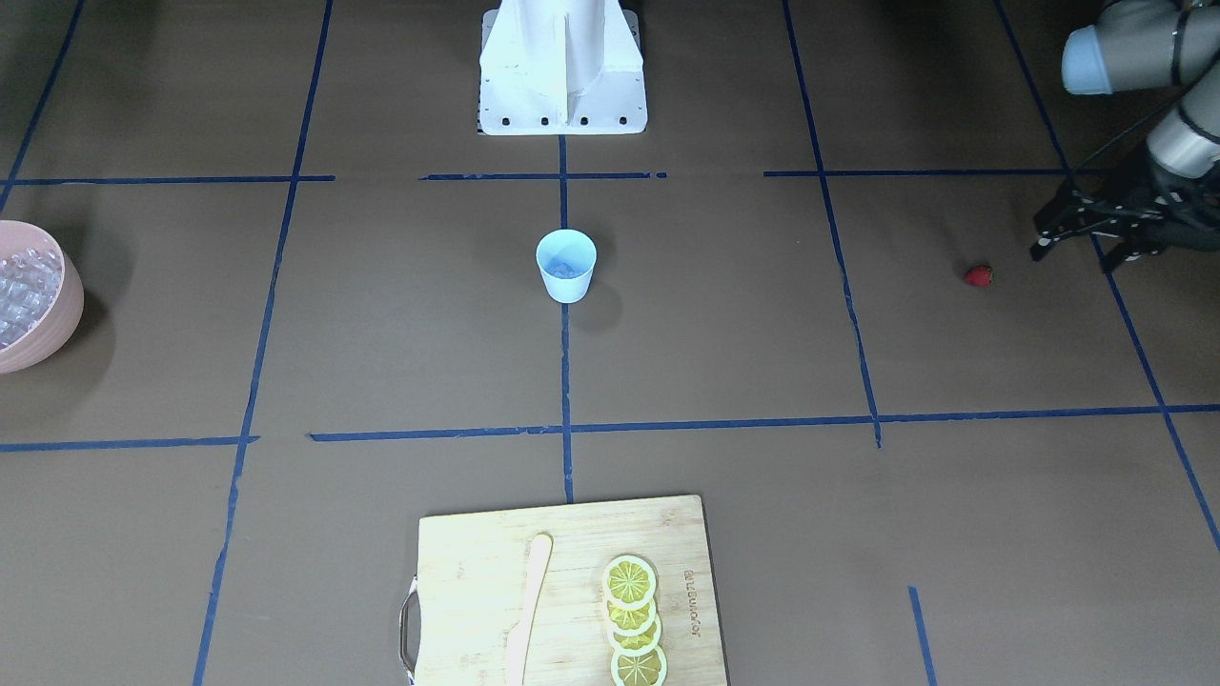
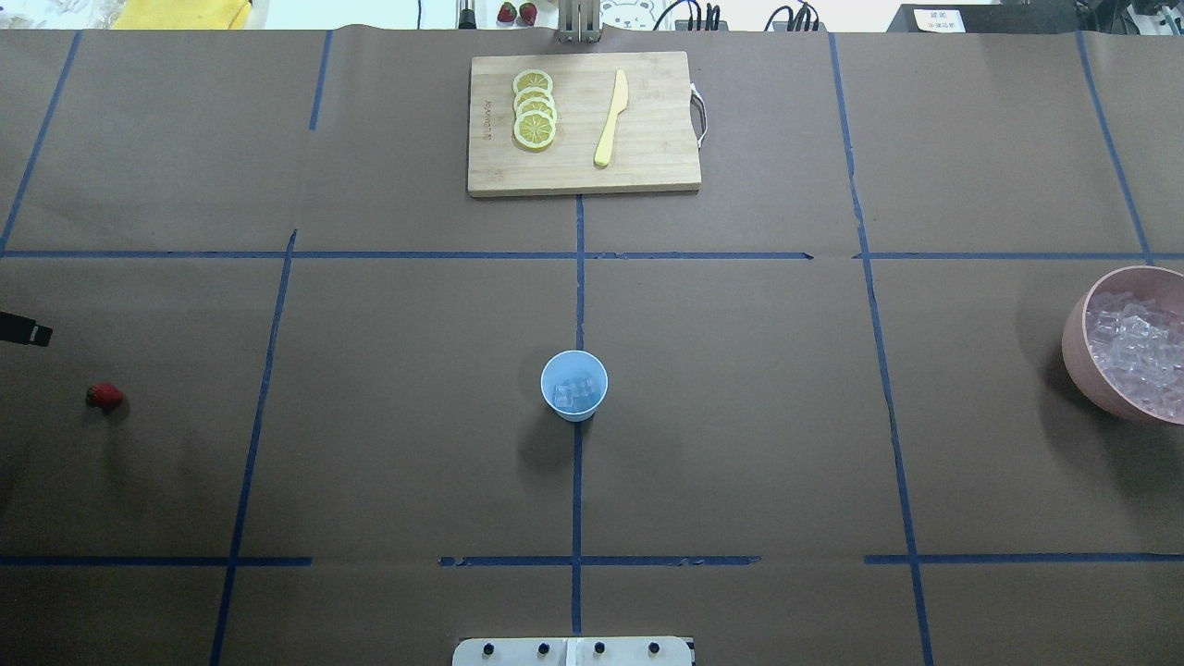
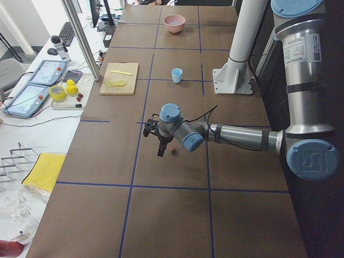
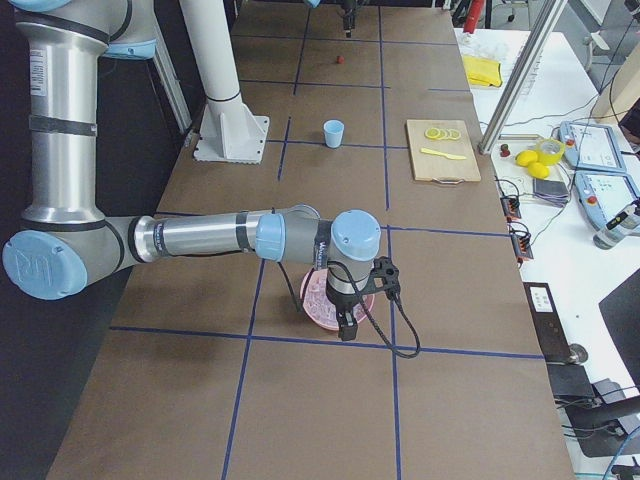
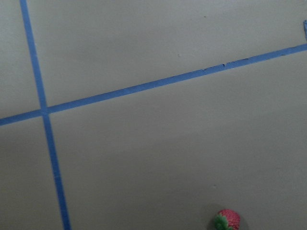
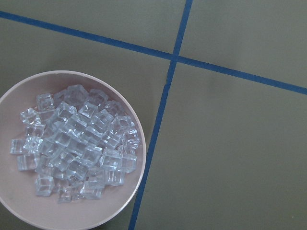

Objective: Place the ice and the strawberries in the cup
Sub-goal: 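Lower the left gripper onto the red strawberry and grasp it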

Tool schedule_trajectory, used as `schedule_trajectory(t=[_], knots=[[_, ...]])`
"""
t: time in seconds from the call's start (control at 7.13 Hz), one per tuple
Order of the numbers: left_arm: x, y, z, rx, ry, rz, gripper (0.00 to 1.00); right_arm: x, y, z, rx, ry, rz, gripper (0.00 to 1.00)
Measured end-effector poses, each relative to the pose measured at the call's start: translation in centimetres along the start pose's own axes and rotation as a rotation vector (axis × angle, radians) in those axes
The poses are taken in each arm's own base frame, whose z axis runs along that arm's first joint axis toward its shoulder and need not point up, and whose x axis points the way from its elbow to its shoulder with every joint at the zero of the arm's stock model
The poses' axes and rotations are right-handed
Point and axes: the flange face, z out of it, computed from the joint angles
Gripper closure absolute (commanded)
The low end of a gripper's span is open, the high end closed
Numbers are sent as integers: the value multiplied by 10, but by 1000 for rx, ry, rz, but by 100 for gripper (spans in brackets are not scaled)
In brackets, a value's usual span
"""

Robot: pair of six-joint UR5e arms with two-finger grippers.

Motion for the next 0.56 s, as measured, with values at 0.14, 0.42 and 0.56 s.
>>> schedule_trajectory(t=[0.14,0.42,0.56], knots=[[19,8,18,5,-9,-5,0,0,0,0,0,0,1,1],[32,23,36,-8,-24,-13,2,0,0,0,0,-1,2,1],[33,27,42,-16,-28,-26,2,0,0,0,-1,-1,2,1]])
